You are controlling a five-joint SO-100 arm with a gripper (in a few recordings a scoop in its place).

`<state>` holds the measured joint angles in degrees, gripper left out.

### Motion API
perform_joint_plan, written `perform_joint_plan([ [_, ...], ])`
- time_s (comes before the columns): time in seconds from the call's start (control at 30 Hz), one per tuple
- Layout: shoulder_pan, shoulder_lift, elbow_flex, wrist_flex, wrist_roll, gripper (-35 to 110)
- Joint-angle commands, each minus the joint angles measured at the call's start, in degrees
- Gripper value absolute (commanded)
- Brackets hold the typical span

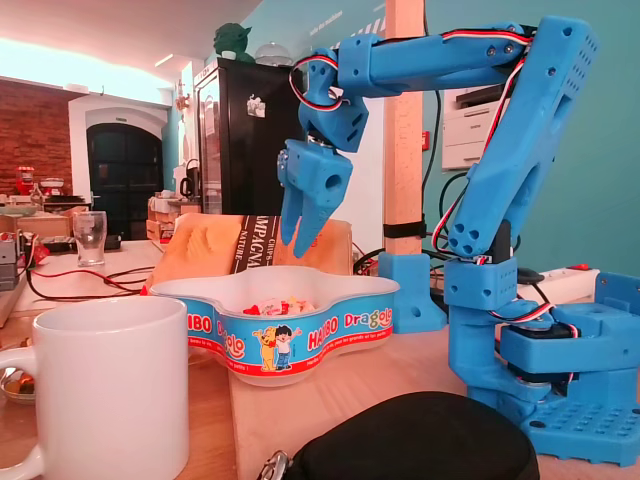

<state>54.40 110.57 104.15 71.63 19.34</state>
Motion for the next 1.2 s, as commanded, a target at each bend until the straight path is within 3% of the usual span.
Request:
perform_joint_plan([
  [0.0,1.49,0.97,-2.46,-1.49,0.18,16],
  [0.23,1.49,0.88,2.11,-3.87,0.18,17],
  [0.7,1.32,0.88,14.5,-22.85,0.18,17],
  [1.17,1.41,0.88,20.74,-28.92,0.09,17],
])
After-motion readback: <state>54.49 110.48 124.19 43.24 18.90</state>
